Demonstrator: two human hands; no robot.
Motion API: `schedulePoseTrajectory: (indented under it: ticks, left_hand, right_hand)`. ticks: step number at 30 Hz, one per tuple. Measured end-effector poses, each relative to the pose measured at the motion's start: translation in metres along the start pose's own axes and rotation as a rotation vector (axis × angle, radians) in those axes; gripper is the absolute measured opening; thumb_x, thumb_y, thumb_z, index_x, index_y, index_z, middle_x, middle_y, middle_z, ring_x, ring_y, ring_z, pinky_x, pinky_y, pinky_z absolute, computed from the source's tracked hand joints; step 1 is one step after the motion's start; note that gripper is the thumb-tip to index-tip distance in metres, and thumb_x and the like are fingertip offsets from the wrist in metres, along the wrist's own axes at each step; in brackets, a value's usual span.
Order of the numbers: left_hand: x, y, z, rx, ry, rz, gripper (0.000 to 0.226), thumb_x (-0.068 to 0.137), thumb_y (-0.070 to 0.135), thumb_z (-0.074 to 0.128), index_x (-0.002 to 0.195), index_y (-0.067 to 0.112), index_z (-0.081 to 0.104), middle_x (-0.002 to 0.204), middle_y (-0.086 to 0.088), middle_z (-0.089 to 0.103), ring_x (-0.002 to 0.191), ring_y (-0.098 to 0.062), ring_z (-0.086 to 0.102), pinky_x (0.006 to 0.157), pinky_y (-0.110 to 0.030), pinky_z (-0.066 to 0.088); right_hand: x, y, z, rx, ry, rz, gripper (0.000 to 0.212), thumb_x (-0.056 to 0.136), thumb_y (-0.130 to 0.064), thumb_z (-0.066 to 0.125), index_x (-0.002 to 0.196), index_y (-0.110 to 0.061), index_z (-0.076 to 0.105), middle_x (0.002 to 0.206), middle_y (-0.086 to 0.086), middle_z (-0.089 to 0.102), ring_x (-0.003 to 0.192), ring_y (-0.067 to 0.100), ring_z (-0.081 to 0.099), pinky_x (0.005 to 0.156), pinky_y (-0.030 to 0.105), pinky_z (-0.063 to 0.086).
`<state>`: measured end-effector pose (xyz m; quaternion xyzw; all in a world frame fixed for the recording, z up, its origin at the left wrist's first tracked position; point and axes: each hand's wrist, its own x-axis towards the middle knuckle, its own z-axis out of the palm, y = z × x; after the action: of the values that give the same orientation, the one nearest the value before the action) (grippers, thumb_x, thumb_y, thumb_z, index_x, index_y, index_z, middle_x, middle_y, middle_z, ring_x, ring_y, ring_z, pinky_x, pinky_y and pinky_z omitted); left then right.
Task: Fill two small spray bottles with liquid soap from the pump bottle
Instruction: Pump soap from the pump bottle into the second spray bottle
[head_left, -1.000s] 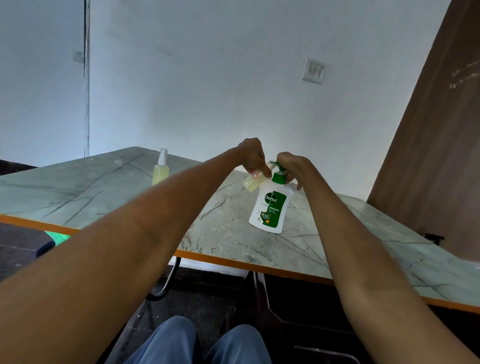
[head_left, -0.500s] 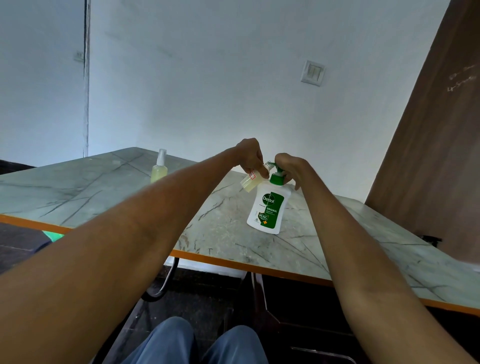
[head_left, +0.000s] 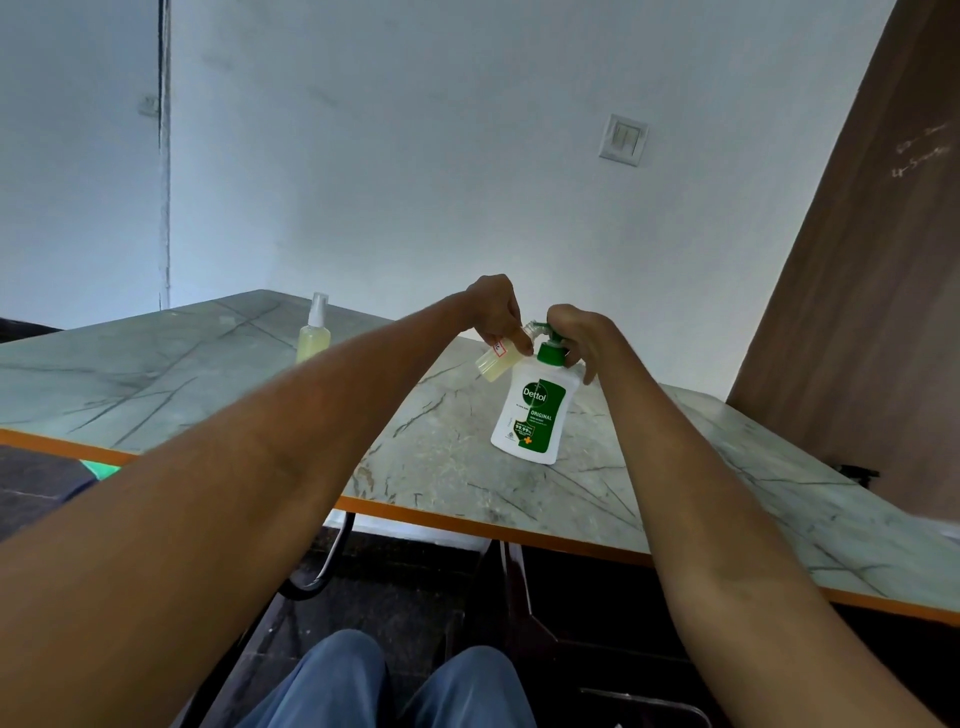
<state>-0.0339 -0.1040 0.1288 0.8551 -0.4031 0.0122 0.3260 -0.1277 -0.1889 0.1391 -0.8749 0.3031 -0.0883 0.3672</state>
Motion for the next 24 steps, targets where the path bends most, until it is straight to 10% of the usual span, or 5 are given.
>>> schedulePoseTrajectory:
  ticks: [5,12,17,24]
  left_hand:
    - [-0.0011,0.0045,-0.0033,-0.01,0.002,0.005,0.043,0.064,0.025,0.083,0.096,-0.002,0.071,0.09,-0.013,0.068,0.059,-0.014,0.06,0.048,-0.013,0.049]
    - [-0.0014,0.0018,-0.0008,-0.001,-0.023,0.012,0.044,0.065,0.024,0.083,0.097,-0.003,0.07,0.089,-0.012,0.068,0.065,-0.018,0.061,0.058,-0.018,0.053]
    - [-0.0035,0.0008,0.0002,-0.003,-0.014,0.014,0.044,0.065,0.025,0.083,0.097,-0.002,0.071,0.091,-0.012,0.068,0.064,-0.016,0.061,0.054,-0.015,0.052]
    - [-0.0027,0.0013,-0.0009,-0.022,0.01,0.01,0.043,0.065,0.024,0.083,0.096,-0.002,0.07,0.088,-0.011,0.067,0.063,-0.016,0.061,0.053,-0.015,0.052]
  right_hand:
    - [-0.0027,-0.0027,-0.0013,-0.031,0.011,-0.014,0.025,0.096,-0.012,0.02,0.089,-0.003,0.042,0.123,0.018,0.051,0.123,0.029,0.049,0.047,0.032,0.032]
    - [0.0035,0.002,0.0016,-0.003,-0.01,-0.014,0.026,0.097,-0.013,0.02,0.091,-0.002,0.042,0.099,0.014,0.051,0.101,0.024,0.053,0.072,0.034,0.038]
    - [0.0031,0.0036,0.0023,0.002,0.001,-0.013,0.031,0.098,-0.014,0.02,0.108,0.0,0.045,0.134,0.019,0.048,0.124,0.03,0.047,0.079,0.036,0.033]
    - [0.0069,0.0005,-0.0013,0.027,0.0,-0.034,0.027,0.095,-0.007,0.019,0.076,-0.006,0.038,0.126,0.019,0.051,0.111,0.026,0.051,0.075,0.037,0.034]
